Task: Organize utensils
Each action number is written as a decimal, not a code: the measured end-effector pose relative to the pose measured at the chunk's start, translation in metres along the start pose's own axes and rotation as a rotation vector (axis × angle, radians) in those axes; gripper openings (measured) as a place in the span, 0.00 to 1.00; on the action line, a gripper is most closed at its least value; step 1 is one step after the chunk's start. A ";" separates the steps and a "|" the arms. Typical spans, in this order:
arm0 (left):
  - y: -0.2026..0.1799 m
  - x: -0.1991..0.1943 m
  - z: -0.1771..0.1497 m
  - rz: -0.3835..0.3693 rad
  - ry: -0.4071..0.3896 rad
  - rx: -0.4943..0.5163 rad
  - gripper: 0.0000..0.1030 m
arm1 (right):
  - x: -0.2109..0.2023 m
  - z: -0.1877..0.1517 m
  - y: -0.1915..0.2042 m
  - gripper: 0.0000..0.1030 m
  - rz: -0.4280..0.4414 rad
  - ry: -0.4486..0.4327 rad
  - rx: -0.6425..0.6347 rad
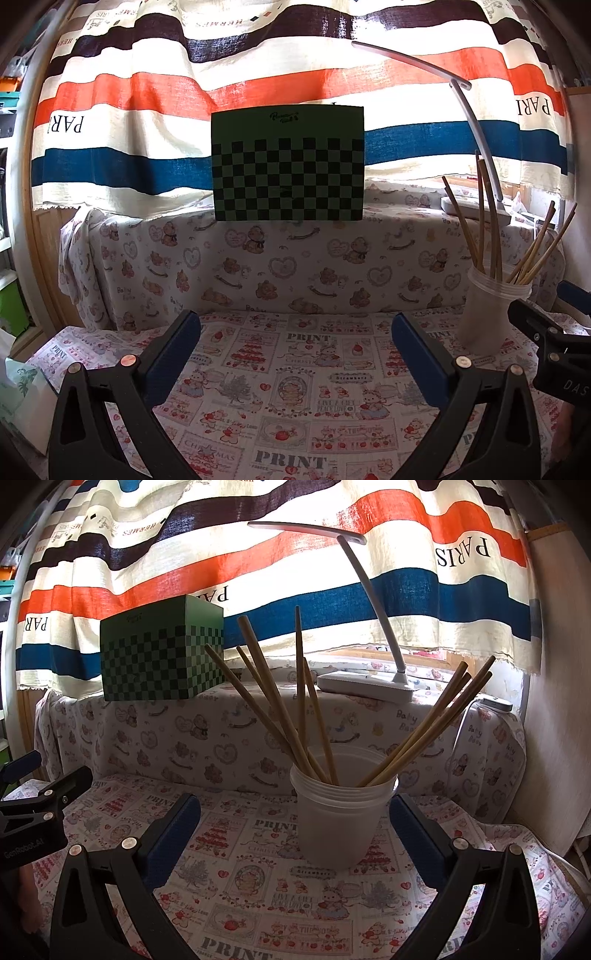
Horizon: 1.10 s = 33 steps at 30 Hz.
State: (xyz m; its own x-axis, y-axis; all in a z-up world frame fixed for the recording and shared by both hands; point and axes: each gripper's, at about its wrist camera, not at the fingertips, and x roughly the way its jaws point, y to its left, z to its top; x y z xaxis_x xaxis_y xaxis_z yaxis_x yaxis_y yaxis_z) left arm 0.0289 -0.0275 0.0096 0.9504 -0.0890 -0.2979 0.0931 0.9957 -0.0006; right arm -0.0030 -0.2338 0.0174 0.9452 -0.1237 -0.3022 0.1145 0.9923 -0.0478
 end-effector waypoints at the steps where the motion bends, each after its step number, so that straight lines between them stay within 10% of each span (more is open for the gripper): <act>1: 0.000 0.000 0.000 0.000 -0.001 -0.001 1.00 | 0.000 0.000 0.000 1.00 0.000 0.000 -0.001; 33: -0.001 0.000 0.000 -0.007 -0.001 0.001 1.00 | 0.003 0.000 0.000 1.00 -0.002 0.010 -0.005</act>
State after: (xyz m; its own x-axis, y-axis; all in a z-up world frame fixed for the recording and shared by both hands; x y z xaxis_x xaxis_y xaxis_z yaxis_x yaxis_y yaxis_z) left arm 0.0287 -0.0284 0.0091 0.9502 -0.0959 -0.2965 0.0998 0.9950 -0.0020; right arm -0.0004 -0.2345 0.0165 0.9418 -0.1256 -0.3117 0.1148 0.9920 -0.0530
